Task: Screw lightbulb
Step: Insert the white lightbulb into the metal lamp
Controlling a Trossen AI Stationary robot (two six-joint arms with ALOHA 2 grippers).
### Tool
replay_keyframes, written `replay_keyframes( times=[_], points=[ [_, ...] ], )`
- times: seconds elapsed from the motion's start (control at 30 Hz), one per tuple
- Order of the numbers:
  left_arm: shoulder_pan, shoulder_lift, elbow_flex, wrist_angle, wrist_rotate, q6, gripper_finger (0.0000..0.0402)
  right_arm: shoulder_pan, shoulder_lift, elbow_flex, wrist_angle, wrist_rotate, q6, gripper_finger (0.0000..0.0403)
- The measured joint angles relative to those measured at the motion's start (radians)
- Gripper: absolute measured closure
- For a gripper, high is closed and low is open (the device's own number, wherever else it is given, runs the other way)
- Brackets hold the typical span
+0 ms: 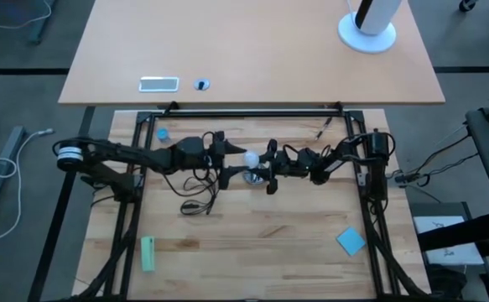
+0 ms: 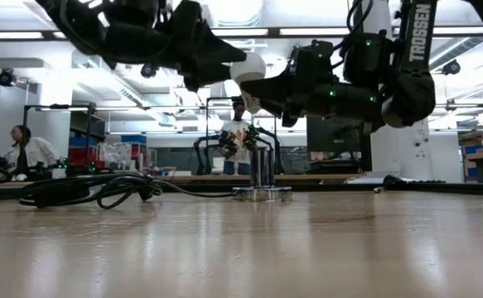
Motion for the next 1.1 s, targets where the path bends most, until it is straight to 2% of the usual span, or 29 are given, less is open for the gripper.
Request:
replay_keyframes(
  times=[0.33, 0.57, 0.67, 0.83, 0.97, 1.1],
  points=[
    [-0.002, 0.130, -0.014, 0.237, -0.001, -0.046, 0.0126, 0.005, -0.001, 0.000, -0.008, 0.026, 0.007, 0.0268],
    [-0.003, 0.144, -0.008, 0.254, -0.006, -0.038, 0.0137, 0.005, -0.003, -0.005, -0.015, 0.052, 0.006, 0.0258],
    [-0.004, 0.148, -0.009, 0.236, -0.044, -0.038, 0.0142, 0.005, -0.004, -0.007, -0.052, 0.071, 0.006, 0.0252],
    [-0.002, 0.182, -0.014, 0.251, -0.069, -0.045, 0.0144, 0.005, -0.011, -0.014, -0.096, 0.085, 0.022, 0.0261],
    [-0.002, 0.205, -0.013, 0.282, -0.080, -0.056, 0.0142, 0.006, -0.070, -0.039, -0.190, 0.146, 0.019, 0.0265],
    [0.000, 0.222, -0.012, 0.310, -0.095, -0.060, 0.0142, 0.005, -0.174, -0.054, -0.355, 0.184, -0.015, 0.0261]
  ],
)
